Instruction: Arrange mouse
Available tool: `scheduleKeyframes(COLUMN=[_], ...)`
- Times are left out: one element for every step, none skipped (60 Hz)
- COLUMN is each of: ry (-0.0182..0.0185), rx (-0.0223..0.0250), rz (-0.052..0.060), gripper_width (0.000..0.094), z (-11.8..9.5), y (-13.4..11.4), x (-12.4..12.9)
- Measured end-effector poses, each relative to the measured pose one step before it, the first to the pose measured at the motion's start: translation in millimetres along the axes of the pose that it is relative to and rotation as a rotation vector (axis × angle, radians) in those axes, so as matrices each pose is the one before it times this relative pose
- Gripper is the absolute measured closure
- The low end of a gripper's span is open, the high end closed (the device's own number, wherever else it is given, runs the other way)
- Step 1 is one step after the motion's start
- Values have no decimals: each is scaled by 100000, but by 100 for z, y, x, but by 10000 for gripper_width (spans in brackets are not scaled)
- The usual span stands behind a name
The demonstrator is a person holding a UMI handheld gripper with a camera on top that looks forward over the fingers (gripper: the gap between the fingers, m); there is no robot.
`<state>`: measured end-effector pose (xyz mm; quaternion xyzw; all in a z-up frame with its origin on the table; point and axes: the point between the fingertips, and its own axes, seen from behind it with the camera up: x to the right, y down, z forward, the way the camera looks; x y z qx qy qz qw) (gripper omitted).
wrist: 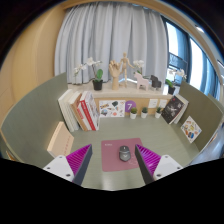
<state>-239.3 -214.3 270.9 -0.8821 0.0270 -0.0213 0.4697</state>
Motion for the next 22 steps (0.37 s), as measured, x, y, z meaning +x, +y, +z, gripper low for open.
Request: scheduleKeyframes(ry=[-143, -234, -284, -230, -139, 211, -117, 15, -82, -130, -160, -177, -148, -59, -35, -41, 21, -51, -55, -39, -31, 54], rx=[193, 39, 5, 26, 23, 113, -22, 8, -63, -145, -107, 65, 163, 169, 80, 35, 137, 31, 19, -8, -25, -1], rz=[366, 249, 157, -67, -212, -269, -136, -72, -33, -105, -201, -158, -179, -204, -234, -237, -140, -78, 2, 34, -14, -21], gripper_width=[66, 67, 67, 70, 69, 70, 69, 69, 70, 70, 70, 68, 69, 68, 69, 71, 69, 68, 69, 69, 70, 69], z=[-327, -309, -299, -275, -254, -81, -281, -179, -201, -170, -167, -136, -137, -138, -88, -97, -91, -108, -83, -80, -94, -60], y=[13, 54, 40, 65, 87, 118, 66, 68, 32, 61, 73, 52, 18, 37, 41, 39, 68, 39, 26, 23, 31, 31], x=[-226, -241, -249, -253, -248, -348, -124, -99, -147, -175, -170, -184, -165, -120, -97, -100, -92, -86, -68, -59, -12, -17])
